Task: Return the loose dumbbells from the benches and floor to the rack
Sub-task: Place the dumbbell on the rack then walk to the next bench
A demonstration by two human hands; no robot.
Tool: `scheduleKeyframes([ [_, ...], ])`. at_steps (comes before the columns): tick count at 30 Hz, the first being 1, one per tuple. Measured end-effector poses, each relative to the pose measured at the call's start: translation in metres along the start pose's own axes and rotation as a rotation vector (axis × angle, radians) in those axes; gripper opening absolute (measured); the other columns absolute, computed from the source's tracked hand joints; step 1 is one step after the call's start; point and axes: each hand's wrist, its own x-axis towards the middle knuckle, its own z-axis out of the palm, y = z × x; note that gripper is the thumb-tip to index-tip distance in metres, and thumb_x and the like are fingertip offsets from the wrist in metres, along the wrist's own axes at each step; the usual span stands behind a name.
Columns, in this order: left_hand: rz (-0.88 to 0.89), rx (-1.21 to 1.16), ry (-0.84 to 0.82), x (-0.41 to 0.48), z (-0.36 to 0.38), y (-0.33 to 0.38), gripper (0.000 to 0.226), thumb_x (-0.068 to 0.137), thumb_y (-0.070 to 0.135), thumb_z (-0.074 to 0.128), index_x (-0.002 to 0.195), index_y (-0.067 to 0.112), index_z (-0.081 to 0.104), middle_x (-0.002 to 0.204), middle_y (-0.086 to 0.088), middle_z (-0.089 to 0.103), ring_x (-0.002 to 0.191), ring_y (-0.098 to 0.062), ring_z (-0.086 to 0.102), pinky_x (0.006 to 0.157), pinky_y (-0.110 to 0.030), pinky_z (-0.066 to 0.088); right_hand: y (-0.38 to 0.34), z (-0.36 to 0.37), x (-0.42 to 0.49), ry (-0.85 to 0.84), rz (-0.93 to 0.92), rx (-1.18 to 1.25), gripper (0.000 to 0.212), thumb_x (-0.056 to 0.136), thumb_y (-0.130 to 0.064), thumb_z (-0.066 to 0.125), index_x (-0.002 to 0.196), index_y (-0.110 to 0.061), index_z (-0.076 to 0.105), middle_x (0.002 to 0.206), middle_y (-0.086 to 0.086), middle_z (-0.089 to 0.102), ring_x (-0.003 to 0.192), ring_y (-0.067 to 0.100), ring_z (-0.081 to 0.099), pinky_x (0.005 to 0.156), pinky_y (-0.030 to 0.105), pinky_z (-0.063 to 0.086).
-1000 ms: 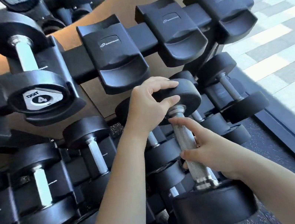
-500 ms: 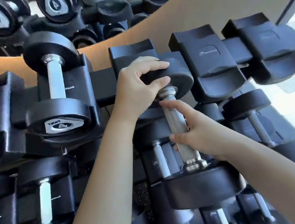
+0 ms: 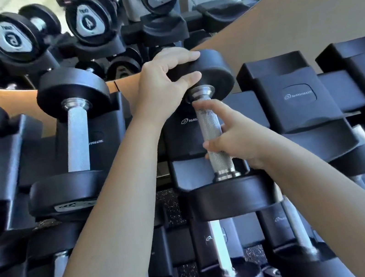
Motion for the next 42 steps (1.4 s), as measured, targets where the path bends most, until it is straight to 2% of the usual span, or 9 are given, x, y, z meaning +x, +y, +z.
scheduleKeyframes([
  [8, 0.085, -0.008, -0.018, 0.026, 0.005, -0.012, 0.035, 0.072, 0.004, 0.069, 0.106, 0.01, 0.065, 0.106, -0.003, 0.059, 0.104, -0.011, 0.054, 0.099, -0.026, 0.04, 0.0, -0.002, 0.031, 0.038, -0.03, 0.008, 0.072, 0.082, 0.006, 0.053, 0.118, -0.053, 0.038, 0.129, 0.0, 0.044, 0.091, 0.032, 0.063, 0.083, 0.05, 0.054],
  [12, 0.09, 0.012, 0.01, 0.038, 0.006, -0.023, 0.033, 0.073, 0.006, 0.068, 0.105, 0.011, 0.066, 0.106, 0.0, 0.059, 0.103, -0.006, 0.054, 0.094, -0.016, 0.038, -0.004, -0.003, 0.044, 0.063, -0.031, -0.034, 0.07, 0.083, 0.004, 0.053, 0.125, -0.049, 0.036, 0.122, -0.009, 0.041, 0.088, 0.034, 0.064, 0.082, 0.051, 0.054],
  [16, -0.021, -0.007, 0.093, 0.04, 0.01, -0.043, 0.03, 0.077, 0.0, 0.065, 0.106, 0.009, 0.065, 0.112, -0.002, 0.06, 0.103, -0.007, 0.053, 0.093, -0.016, 0.039, -0.004, -0.003, 0.053, 0.089, 0.016, -0.066, 0.066, 0.082, 0.003, 0.055, 0.13, -0.039, 0.039, 0.092, 0.015, 0.057, 0.074, 0.032, 0.06, 0.076, 0.041, 0.055],
  [18, -0.046, 0.019, 0.121, 0.037, 0.009, -0.051, 0.03, 0.078, 0.0, 0.063, 0.107, 0.008, 0.065, 0.113, 0.001, 0.058, 0.103, -0.003, 0.051, 0.09, -0.011, 0.037, -0.003, -0.004, 0.053, 0.096, 0.018, -0.107, 0.065, 0.081, 0.003, 0.056, 0.128, -0.038, 0.039, 0.088, 0.021, 0.059, 0.071, 0.028, 0.056, 0.075, 0.044, 0.054],
  [24, -0.094, 0.069, 0.04, 0.014, 0.006, -0.046, 0.039, 0.083, 0.007, 0.061, 0.121, 0.015, 0.056, 0.139, 0.0, 0.043, 0.13, -0.01, 0.036, 0.109, -0.024, 0.026, 0.009, -0.009, 0.04, 0.098, -0.033, -0.029, 0.056, 0.077, 0.003, 0.063, 0.114, -0.037, 0.053, 0.077, 0.0, 0.066, 0.078, 0.035, 0.065, 0.082, 0.05, 0.054],
  [29, -0.081, -0.012, -0.02, -0.04, 0.013, -0.026, 0.04, 0.086, 0.015, 0.06, 0.125, 0.015, 0.052, 0.142, -0.003, 0.041, 0.135, -0.015, 0.029, 0.112, -0.033, 0.024, 0.021, -0.015, 0.023, 0.072, -0.053, 0.147, 0.048, 0.076, 0.004, 0.066, 0.111, -0.028, 0.059, 0.095, 0.005, 0.069, 0.078, 0.012, 0.066, 0.08, 0.025, 0.054],
  [32, -0.104, -0.032, -0.06, -0.068, 0.012, -0.019, 0.04, 0.085, 0.019, 0.06, 0.125, 0.016, 0.052, 0.139, 0.001, 0.045, 0.132, -0.01, 0.033, 0.11, -0.025, 0.025, 0.025, -0.015, 0.009, 0.12, -0.114, 0.211, 0.035, 0.08, -0.004, 0.065, 0.106, -0.028, 0.062, 0.1, 0.002, 0.07, 0.084, 0.006, 0.065, 0.078, 0.015, 0.051],
  [36, -0.151, -0.067, -0.058, -0.098, 0.007, -0.012, 0.037, 0.085, 0.031, 0.052, 0.121, 0.023, 0.053, 0.133, 0.006, 0.049, 0.125, 0.001, 0.039, 0.105, -0.015, 0.029, 0.029, -0.013, -0.011, 0.172, -0.187, 0.212, 0.027, 0.082, -0.013, 0.065, 0.095, -0.037, 0.063, 0.106, 0.003, 0.068, 0.094, 0.005, 0.063, 0.085, 0.02, 0.047],
  [42, -0.139, -0.038, -0.071, -0.131, 0.007, -0.001, 0.038, 0.085, 0.032, 0.049, 0.123, 0.025, 0.049, 0.129, 0.008, 0.048, 0.121, 0.006, 0.04, 0.101, -0.009, 0.027, 0.037, -0.01, -0.037, 0.157, -0.313, 0.032, 0.031, 0.081, -0.017, 0.067, 0.104, -0.036, 0.06, 0.108, -0.01, 0.065, 0.109, 0.005, 0.057, 0.102, 0.039, 0.042],
])
